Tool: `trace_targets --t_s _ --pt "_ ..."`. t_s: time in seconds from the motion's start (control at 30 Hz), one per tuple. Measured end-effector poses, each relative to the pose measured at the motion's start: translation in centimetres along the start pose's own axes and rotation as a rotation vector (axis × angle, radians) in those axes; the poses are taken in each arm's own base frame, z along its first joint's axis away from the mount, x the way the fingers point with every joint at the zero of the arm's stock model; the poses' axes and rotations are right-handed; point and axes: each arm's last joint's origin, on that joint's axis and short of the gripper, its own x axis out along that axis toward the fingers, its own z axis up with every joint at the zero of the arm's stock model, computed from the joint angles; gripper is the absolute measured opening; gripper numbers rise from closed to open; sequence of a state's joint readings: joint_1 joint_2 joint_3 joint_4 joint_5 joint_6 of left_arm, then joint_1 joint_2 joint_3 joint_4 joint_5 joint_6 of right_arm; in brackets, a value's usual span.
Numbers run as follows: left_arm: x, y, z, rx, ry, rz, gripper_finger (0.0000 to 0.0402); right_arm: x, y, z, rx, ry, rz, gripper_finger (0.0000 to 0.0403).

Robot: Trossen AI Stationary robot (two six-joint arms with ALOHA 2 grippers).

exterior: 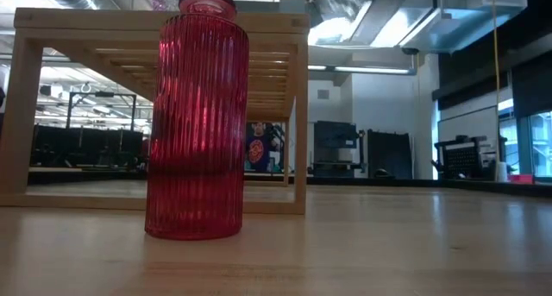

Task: Sort vases onto shelf
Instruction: Put the transparent vase on the shelf aligned with the other transparent vase

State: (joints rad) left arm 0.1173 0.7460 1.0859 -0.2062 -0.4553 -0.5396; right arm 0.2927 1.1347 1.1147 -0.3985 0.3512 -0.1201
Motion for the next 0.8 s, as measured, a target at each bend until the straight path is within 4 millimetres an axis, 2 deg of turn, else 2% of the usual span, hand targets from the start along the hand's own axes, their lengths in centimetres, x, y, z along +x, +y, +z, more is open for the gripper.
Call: trace_targets --t_s 0.1,0.17,0.33,0.53,0.8 --pt "0.0 0.0 0.0 0.000 -0.001 0.000 0.0275 0.2 -1.8 2.8 0.017 -0.026 0.017 0.0057" --pt "0.0 0.0 0.0 0.000 0.000 0.000 0.0275 1.0 -2.4 4.2 0.024 -0.024 0.048 0.0057" --pt "0.0 0.0 0.0 0.000 0.000 0.000 0.0275 4.8 -2.3 6.4 0.029 0.022 0.134 0.0057" --pt "0.0 0.0 0.0 0.000 0.000 0.000 0.0275 9.4 -0.2 6.5 0.067 0.037 0.247 0.0057" --pt "0.0 0.0 0.0 0.001 0.002 0.002 0.0275 11.1 0.4 5.5 0.086 0.106 0.255 0.0057"
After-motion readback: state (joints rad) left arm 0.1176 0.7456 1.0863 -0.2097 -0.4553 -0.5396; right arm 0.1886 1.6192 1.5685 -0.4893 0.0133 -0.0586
